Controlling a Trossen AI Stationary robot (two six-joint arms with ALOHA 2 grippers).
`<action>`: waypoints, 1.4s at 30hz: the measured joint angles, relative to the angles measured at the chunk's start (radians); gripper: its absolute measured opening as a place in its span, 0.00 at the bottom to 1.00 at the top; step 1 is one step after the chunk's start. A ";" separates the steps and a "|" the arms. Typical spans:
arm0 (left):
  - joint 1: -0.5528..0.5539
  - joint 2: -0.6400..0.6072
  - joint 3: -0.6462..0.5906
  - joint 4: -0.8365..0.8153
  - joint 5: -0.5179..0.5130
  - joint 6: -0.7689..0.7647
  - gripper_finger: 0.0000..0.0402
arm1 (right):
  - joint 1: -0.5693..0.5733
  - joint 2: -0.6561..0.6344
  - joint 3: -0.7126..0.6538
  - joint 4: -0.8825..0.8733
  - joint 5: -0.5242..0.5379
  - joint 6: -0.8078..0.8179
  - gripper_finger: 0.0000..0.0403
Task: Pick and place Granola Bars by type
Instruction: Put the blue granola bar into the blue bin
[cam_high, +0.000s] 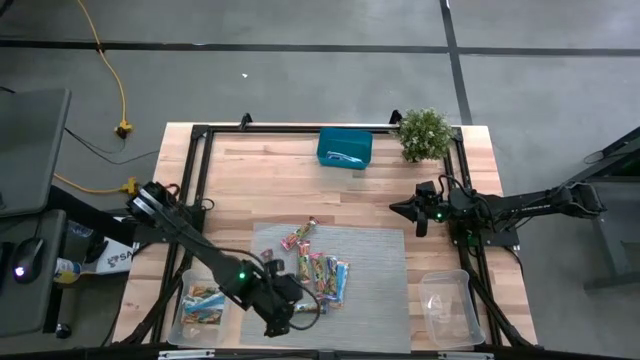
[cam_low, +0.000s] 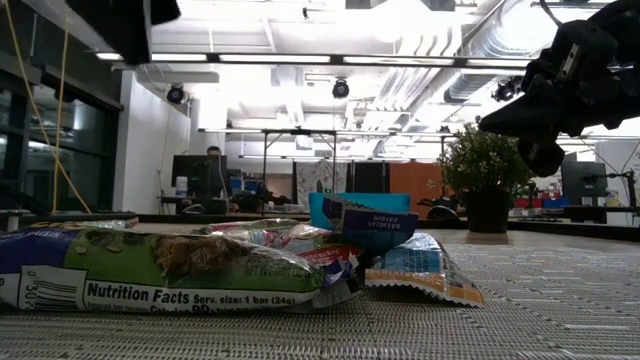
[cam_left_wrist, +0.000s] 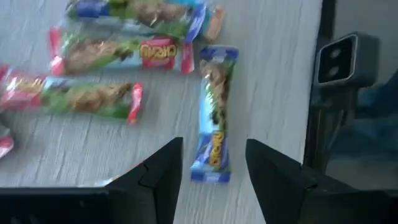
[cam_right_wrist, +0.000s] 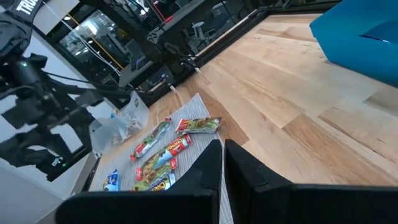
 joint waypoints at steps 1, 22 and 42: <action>0.004 0.010 0.002 0.030 0.000 0.009 0.43 | 0.000 0.000 0.000 0.000 0.000 0.000 0.00; 0.012 0.150 0.001 0.105 0.032 0.190 0.43 | 0.000 0.001 0.000 0.001 0.000 0.000 0.00; 0.013 0.186 0.002 0.127 0.033 0.275 0.53 | 0.000 0.001 0.000 0.001 0.000 0.000 0.00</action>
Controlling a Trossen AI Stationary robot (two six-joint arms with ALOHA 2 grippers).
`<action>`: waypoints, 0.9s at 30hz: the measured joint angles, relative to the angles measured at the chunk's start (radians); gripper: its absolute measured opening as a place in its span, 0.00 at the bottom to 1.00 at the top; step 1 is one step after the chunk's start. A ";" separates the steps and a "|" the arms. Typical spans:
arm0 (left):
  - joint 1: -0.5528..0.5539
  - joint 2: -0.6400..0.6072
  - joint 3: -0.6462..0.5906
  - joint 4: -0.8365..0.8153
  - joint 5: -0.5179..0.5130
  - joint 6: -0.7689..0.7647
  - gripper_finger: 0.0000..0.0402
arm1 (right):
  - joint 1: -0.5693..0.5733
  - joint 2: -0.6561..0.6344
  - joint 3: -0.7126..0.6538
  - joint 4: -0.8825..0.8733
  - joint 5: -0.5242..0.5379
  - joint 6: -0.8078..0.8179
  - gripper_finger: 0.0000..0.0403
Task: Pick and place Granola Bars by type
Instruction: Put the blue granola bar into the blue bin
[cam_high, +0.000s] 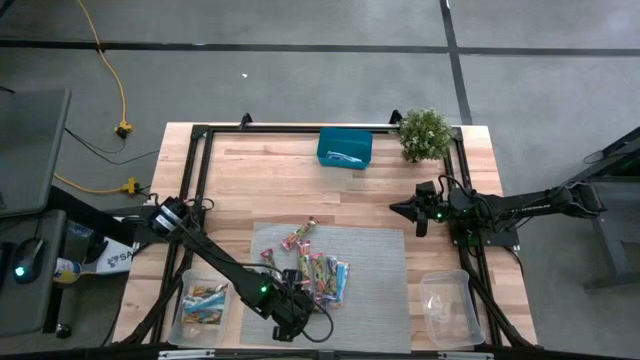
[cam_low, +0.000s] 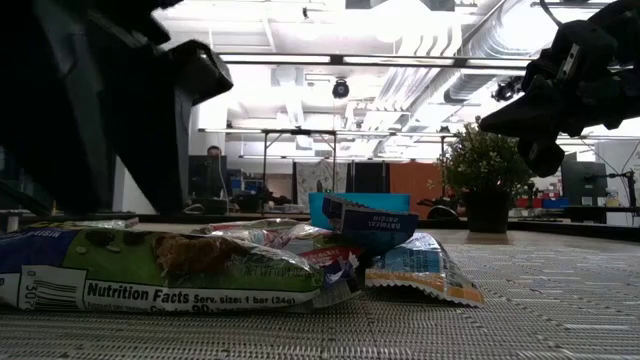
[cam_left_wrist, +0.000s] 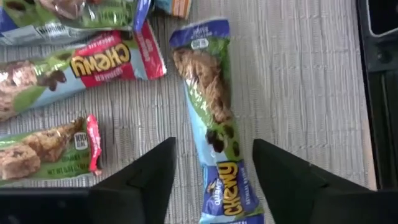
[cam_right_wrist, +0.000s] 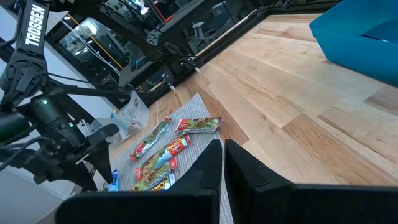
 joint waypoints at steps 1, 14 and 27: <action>0.000 0.000 0.000 0.003 0.002 -0.001 0.56 | 0.000 0.000 0.000 0.000 0.000 0.000 0.00; 0.013 0.036 0.002 0.037 0.034 0.001 0.76 | 0.000 0.000 0.000 0.000 0.000 0.000 0.00; 0.032 0.071 0.005 0.005 0.061 -0.052 0.76 | 0.000 0.000 0.000 0.000 0.000 0.000 0.00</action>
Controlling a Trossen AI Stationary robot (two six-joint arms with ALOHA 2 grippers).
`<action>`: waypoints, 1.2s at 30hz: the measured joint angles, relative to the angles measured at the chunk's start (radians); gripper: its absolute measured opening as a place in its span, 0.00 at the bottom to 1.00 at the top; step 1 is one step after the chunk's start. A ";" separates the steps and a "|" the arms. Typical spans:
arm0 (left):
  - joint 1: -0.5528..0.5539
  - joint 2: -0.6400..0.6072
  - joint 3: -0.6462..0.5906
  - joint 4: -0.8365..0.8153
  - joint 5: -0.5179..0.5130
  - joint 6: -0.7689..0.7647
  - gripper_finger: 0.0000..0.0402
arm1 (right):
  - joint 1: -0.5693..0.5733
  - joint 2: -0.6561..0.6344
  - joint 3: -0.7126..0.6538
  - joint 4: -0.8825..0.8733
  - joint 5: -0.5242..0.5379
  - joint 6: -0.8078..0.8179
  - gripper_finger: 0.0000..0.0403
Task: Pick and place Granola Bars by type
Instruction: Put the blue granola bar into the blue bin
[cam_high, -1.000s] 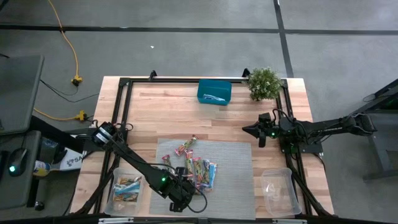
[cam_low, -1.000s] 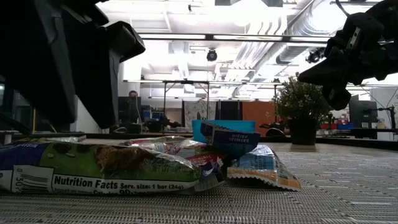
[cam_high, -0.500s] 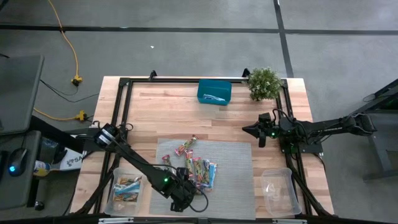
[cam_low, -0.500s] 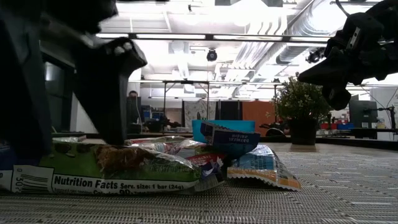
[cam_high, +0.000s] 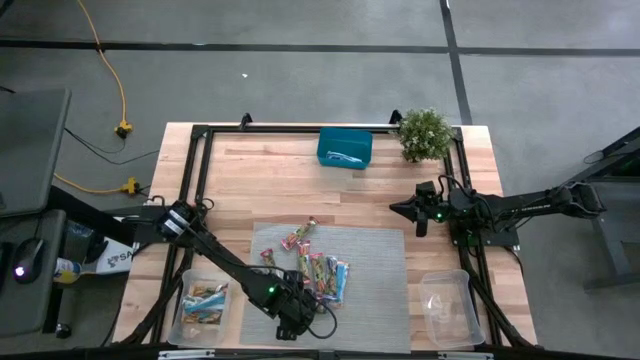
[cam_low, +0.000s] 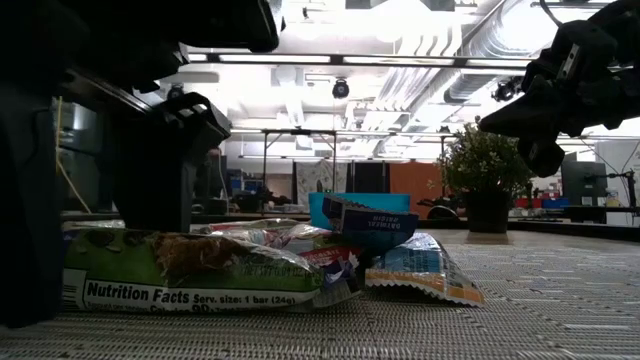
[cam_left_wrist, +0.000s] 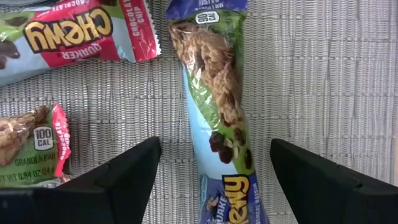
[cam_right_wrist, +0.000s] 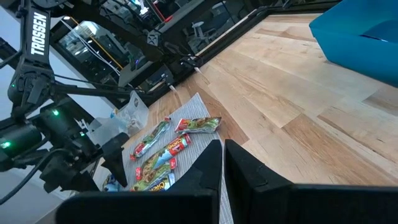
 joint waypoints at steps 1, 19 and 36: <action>0.001 0.000 0.000 -0.004 -0.006 0.001 0.76 | 0.000 0.000 0.000 -0.001 0.000 0.000 0.00; -0.001 0.015 -0.001 0.011 -0.056 0.046 0.52 | 0.000 0.000 0.000 0.000 0.000 0.000 0.00; 0.001 0.011 -0.001 0.013 -0.033 0.012 0.36 | 0.000 0.000 0.000 0.000 0.000 0.000 0.00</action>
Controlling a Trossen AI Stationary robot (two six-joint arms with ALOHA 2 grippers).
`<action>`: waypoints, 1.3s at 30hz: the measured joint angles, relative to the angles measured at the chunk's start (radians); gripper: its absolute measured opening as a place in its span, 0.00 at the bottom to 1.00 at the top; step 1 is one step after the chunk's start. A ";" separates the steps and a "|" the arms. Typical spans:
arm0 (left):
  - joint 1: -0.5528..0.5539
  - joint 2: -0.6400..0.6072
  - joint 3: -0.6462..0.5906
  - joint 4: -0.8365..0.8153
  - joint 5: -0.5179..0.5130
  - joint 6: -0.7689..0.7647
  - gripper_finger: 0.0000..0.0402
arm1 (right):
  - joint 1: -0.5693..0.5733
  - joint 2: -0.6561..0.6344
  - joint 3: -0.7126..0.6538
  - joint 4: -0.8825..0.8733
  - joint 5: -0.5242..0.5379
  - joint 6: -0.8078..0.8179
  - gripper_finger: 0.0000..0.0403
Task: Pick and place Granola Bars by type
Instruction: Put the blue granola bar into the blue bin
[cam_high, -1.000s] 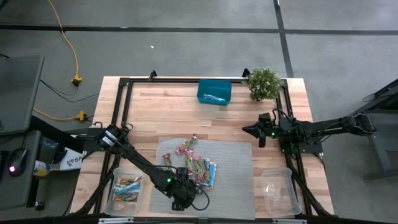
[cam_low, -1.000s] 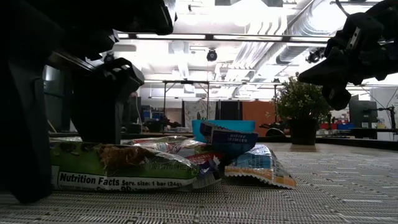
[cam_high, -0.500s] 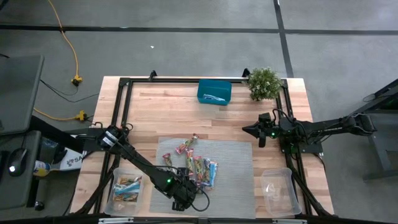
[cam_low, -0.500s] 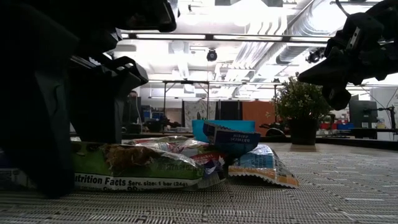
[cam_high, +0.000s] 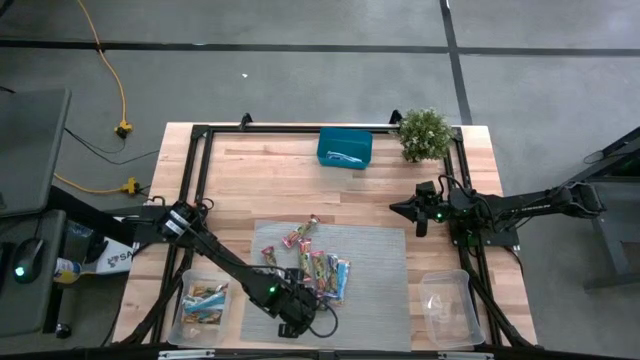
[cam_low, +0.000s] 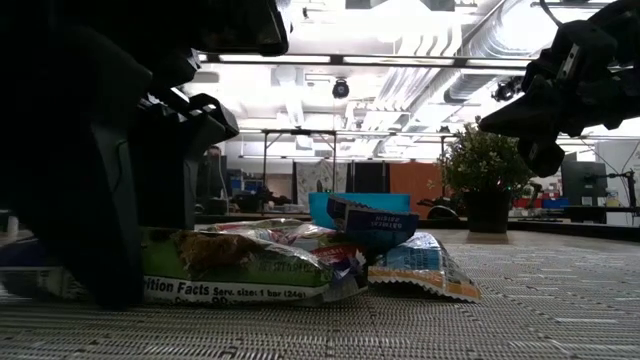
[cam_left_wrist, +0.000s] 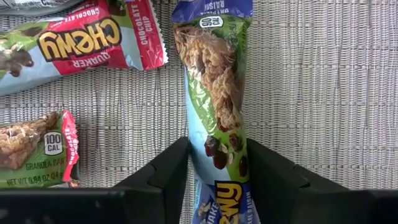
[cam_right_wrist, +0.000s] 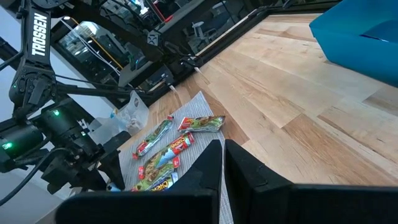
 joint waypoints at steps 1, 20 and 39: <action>0.000 -0.001 0.005 -0.006 0.005 0.002 0.35 | 0.000 0.000 0.000 0.000 0.000 0.000 0.00; 0.003 -0.002 0.357 -0.412 -0.045 0.188 0.22 | 0.000 0.000 0.000 0.000 0.000 0.000 0.00; 0.212 -0.007 0.866 -0.653 -0.523 0.523 0.22 | 0.000 0.000 0.000 0.000 0.000 0.000 0.00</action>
